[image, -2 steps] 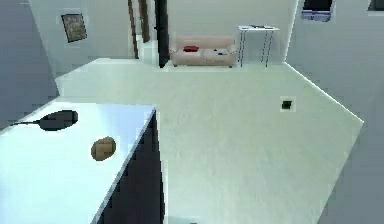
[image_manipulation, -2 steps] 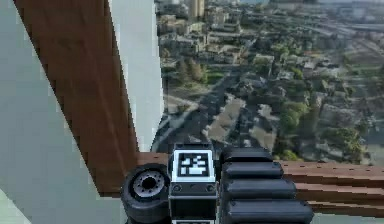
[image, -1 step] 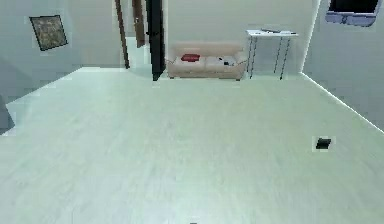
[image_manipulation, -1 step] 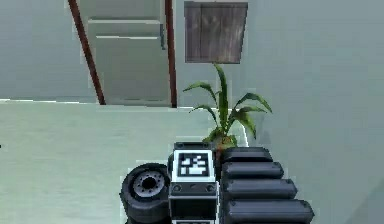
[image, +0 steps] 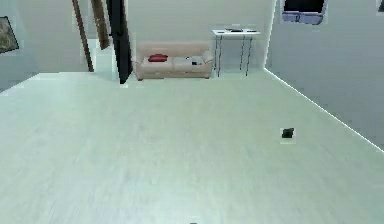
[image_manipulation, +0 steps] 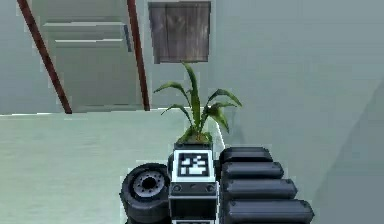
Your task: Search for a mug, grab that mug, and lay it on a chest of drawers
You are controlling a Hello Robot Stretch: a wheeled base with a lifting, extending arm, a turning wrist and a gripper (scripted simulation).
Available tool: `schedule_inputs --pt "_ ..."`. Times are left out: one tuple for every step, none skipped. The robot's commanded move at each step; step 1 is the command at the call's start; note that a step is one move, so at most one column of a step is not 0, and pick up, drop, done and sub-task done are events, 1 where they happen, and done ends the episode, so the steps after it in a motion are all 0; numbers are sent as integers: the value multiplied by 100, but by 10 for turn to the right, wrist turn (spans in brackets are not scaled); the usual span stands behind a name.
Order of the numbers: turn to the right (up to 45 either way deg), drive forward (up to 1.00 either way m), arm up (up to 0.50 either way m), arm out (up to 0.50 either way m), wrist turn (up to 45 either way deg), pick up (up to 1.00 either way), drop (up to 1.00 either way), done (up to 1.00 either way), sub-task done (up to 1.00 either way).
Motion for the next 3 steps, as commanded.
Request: schedule_inputs --pt "0 15 0 0 0 0 0 0 0" --pt "-240 0 0 0 0 0 0 0 0" --pt "0 100 0 0 0 0 0 0 0"
